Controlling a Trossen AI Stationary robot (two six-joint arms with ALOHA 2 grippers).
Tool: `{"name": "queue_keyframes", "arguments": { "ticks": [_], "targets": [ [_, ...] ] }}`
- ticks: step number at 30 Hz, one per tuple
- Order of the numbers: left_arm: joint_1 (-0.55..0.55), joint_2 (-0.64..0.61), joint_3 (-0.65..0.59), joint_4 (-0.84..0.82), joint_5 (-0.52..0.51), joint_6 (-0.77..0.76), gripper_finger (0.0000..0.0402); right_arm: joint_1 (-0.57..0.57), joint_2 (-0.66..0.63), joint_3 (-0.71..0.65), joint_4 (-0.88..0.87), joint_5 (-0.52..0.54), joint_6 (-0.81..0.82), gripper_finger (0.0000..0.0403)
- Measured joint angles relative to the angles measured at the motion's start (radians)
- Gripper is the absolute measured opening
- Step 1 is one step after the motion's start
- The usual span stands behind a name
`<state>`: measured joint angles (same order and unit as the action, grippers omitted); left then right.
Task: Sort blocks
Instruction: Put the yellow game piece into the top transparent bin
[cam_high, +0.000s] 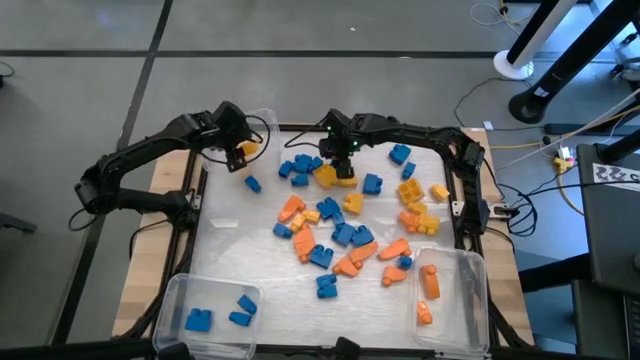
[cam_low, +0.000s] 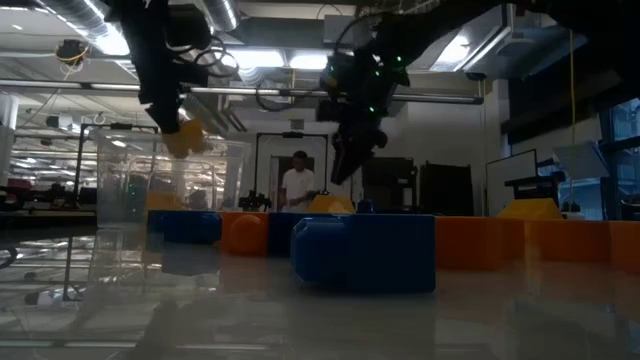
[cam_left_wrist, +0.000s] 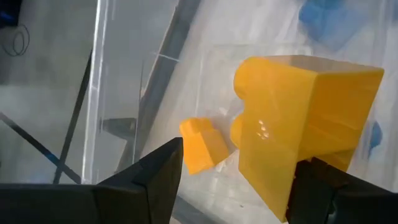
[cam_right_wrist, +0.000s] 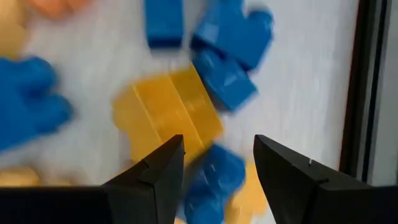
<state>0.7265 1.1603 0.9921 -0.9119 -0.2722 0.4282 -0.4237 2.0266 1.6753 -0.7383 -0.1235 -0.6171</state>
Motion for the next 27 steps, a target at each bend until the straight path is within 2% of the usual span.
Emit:
{"name": "queue_keyframes", "arguments": {
  "ticks": [3,7,10,14,18,27],
  "targets": [
    [0.000,0.000,-0.013,0.035,0.000,-0.006,0.0218,0.033,0.000,0.037,0.030,0.017,-0.016,0.0193],
    [0.000,0.000,-0.021,0.064,-0.001,-0.002,0.0218,0.071,0.000,0.133,0.043,0.105,-0.019,0.0193],
    [0.000,0.000,-0.021,0.079,-0.001,-0.002,0.0218,0.094,-0.002,0.191,0.125,0.130,-0.019,0.0193],
    [0.000,0.000,-0.021,0.139,-0.001,-0.027,0.0218,0.115,-0.002,0.213,0.353,0.058,-0.019,0.0193],
    [0.000,0.000,-0.021,0.238,-0.001,-0.081,0.0218,0.119,0.002,0.213,0.500,-0.011,-0.017,0.0193],
    [-0.021,0.000,-0.021,0.312,0.037,-0.153,0.0218,0.116,0.038,0.212,0.603,-0.028,-0.016,0.0193]
  ]
}}
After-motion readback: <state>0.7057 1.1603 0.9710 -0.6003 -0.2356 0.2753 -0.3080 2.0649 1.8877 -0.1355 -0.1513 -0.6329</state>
